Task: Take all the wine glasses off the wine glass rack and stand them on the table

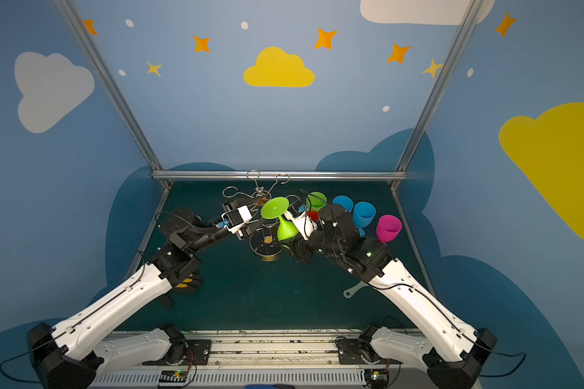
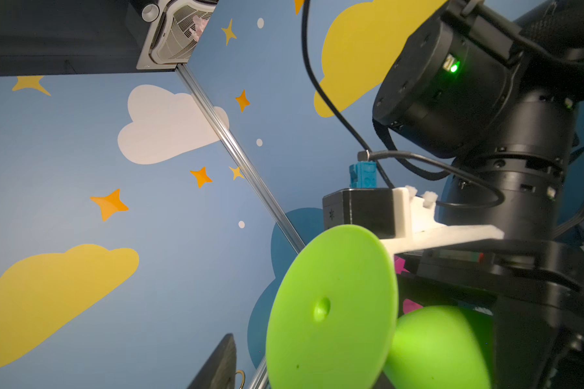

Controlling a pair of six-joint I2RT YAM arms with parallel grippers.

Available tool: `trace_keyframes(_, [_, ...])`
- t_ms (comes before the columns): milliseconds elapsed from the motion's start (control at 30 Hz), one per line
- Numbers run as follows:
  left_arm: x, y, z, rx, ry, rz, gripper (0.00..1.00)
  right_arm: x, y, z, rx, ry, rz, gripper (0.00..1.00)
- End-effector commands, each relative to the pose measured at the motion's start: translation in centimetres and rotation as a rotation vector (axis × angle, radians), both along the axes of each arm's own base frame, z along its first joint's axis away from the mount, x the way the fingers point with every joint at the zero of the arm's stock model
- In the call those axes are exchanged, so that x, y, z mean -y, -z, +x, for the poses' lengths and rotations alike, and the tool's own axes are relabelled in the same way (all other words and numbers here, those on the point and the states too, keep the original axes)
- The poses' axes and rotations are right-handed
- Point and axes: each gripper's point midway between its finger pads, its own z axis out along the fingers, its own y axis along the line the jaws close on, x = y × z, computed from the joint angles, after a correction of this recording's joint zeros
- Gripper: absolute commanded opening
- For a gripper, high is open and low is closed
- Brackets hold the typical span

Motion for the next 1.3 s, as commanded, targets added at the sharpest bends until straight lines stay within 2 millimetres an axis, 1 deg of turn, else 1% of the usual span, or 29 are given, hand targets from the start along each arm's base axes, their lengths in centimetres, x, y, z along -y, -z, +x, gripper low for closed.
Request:
trace_keyframes(0, [0.2, -0.6, -0.2, 0.003, 0.012, 0.004, 0.44, -0.3, -0.6, -0.2, -0.002, -0.002, -0.004, 0.21])
trace_keyframes(133, [0.3, -0.5, -0.3, -0.001, 0.013, 0.008, 0.33, -0.6, -0.3, -0.3, -0.017, -0.004, -0.016, 0.23])
trace_keyframes(233, [0.2, -0.6, -0.3, -0.004, 0.010, 0.006, 0.16, -0.7, -0.4, -0.4, -0.021, -0.005, -0.006, 0.28])
trace_keyframes(267, [0.1, -0.7, -0.3, -0.006, 0.008, 0.002, 0.11, -0.7, -0.6, -0.5, -0.020, -0.006, -0.002, 0.32])
trace_keyframes(300, [0.1, -0.7, -0.3, -0.009, 0.007, 0.000, 0.07, -0.7, -0.7, -0.5, -0.019, -0.007, 0.004, 0.39])
trace_keyframes(367, [-0.2, -0.9, -0.2, -0.016, -0.008, -0.009, 0.03, -0.6, -1.2, -0.5, -0.024, 0.008, 0.029, 0.55])
trace_keyframes(467, [-0.9, -1.0, 0.7, -0.058, -0.074, -0.036, 0.03, -0.3, -3.1, -0.7, -0.005, 0.021, 0.128, 0.73])
trace_keyframes(500, [-1.5, -0.9, 1.3, -0.090, -0.116, -0.057, 0.03, -0.1, -3.8, -0.8, 0.010, 0.023, 0.170, 0.78])
trace_keyframes(567, [-2.4, -1.0, 2.0, -0.163, -0.165, -0.112, 0.03, 0.5, -5.3, -1.1, 0.037, 0.029, 0.251, 0.83])
trace_keyframes(600, [-2.8, -0.8, 2.3, -0.208, -0.187, -0.144, 0.03, 0.8, -6.0, -1.3, 0.056, 0.025, 0.292, 0.84])
trace_keyframes(700, [-3.3, 0.4, 3.1, -0.270, -0.230, -0.169, 0.03, 1.9, -7.8, -2.0, 0.116, 0.013, 0.426, 0.86])
trace_keyframes(800, [-4.0, 0.6, 3.3, -0.347, -0.246, -0.212, 0.03, 3.1, -8.7, -2.6, 0.154, 0.019, 0.497, 0.86])
trace_keyframes(900, [-4.2, 0.4, 2.9, -0.400, -0.213, -0.246, 0.03, 4.4, -8.9, -3.0, 0.187, 0.042, 0.530, 0.86])
trace_keyframes(1067, [-4.4, 0.1, 2.4, -0.428, -0.178, -0.270, 0.03, 6.5, -8.9, -3.3, 0.215, 0.100, 0.558, 0.84])
trace_keyframes(1167, [-4.3, 0.1, 1.9, -0.425, -0.158, -0.268, 0.03, 7.3, -9.1, -3.5, 0.225, 0.125, 0.572, 0.83])
trace_keyframes(1267, [-4.4, 0.5, 2.0, -0.428, -0.162, -0.263, 0.03, 7.8, -9.3, -3.7, 0.233, 0.139, 0.577, 0.81])
